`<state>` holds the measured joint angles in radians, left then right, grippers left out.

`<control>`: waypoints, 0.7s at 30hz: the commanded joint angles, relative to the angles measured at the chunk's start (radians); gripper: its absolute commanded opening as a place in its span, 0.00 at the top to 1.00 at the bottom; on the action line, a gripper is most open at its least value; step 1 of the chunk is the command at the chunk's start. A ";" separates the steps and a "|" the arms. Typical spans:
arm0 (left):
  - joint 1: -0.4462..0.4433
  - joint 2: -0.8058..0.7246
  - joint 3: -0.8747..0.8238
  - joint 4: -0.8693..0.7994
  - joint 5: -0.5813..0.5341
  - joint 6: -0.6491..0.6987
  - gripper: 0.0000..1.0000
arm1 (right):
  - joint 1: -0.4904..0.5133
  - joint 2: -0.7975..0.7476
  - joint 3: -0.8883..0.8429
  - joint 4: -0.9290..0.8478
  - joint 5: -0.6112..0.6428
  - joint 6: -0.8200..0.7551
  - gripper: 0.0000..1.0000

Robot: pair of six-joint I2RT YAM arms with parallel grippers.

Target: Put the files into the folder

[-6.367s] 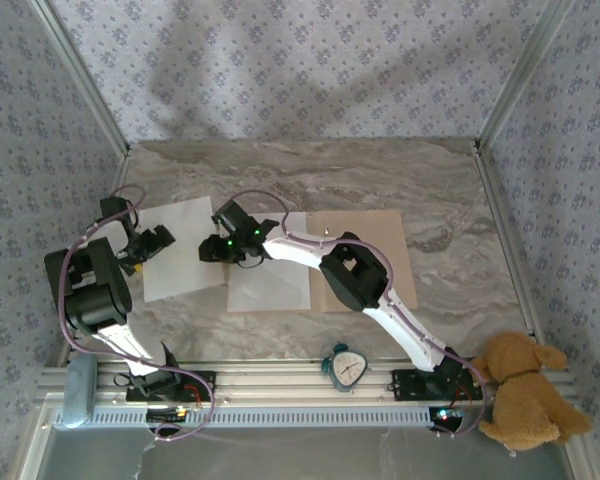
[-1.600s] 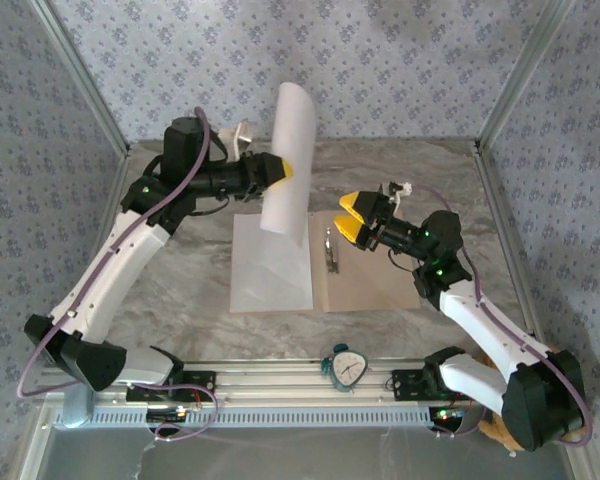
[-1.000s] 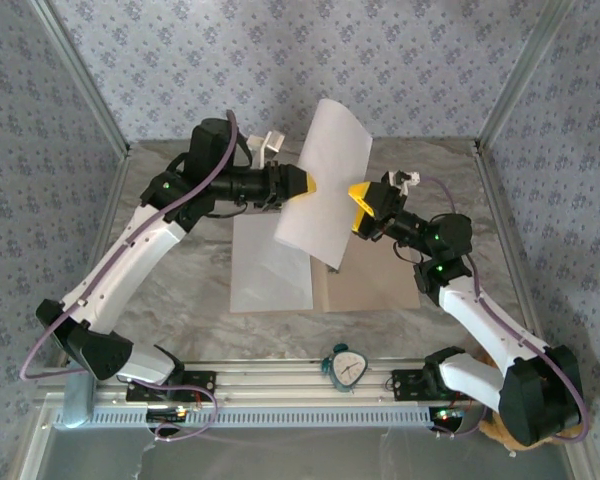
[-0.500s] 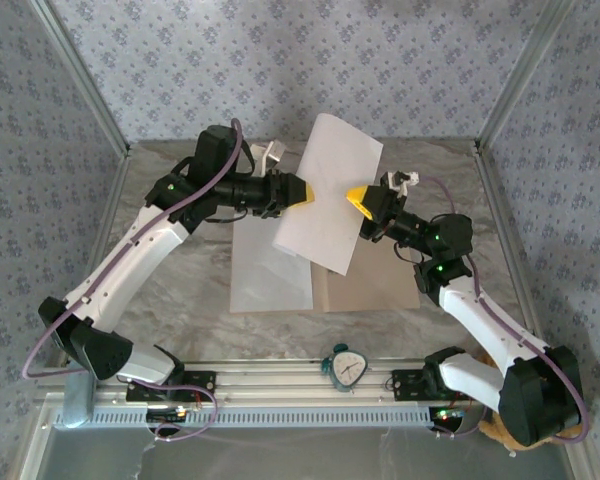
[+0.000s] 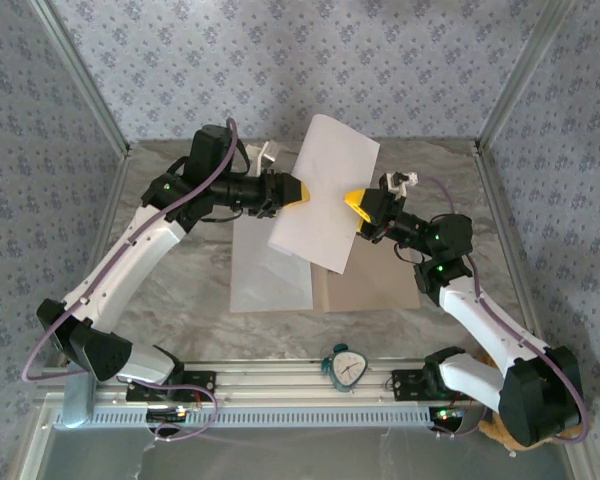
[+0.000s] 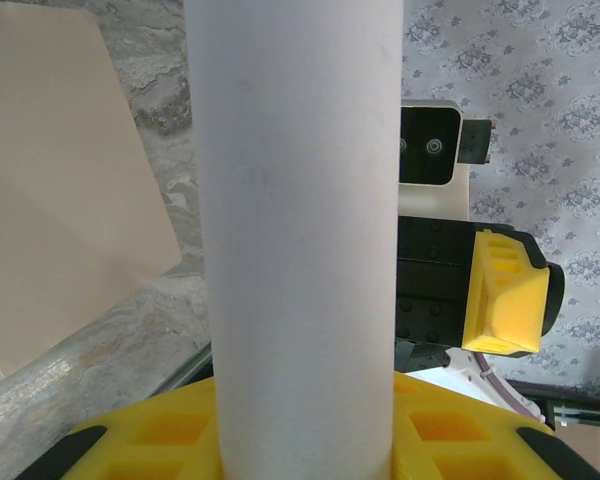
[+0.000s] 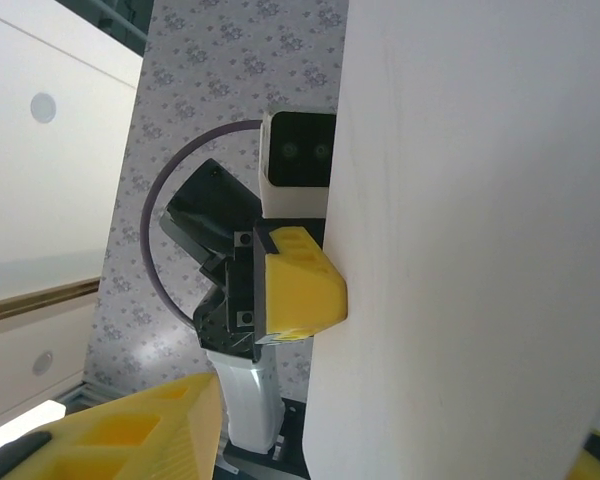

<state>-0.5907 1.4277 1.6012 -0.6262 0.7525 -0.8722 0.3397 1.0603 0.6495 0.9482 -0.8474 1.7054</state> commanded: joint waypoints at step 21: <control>-0.014 -0.037 -0.020 0.042 0.030 -0.004 0.65 | 0.002 -0.032 0.003 -0.019 -0.019 -0.056 0.79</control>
<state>-0.5983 1.4265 1.5757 -0.6022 0.7677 -0.8768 0.3401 1.0542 0.6495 0.9165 -0.8539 1.6772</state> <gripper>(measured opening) 0.347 0.225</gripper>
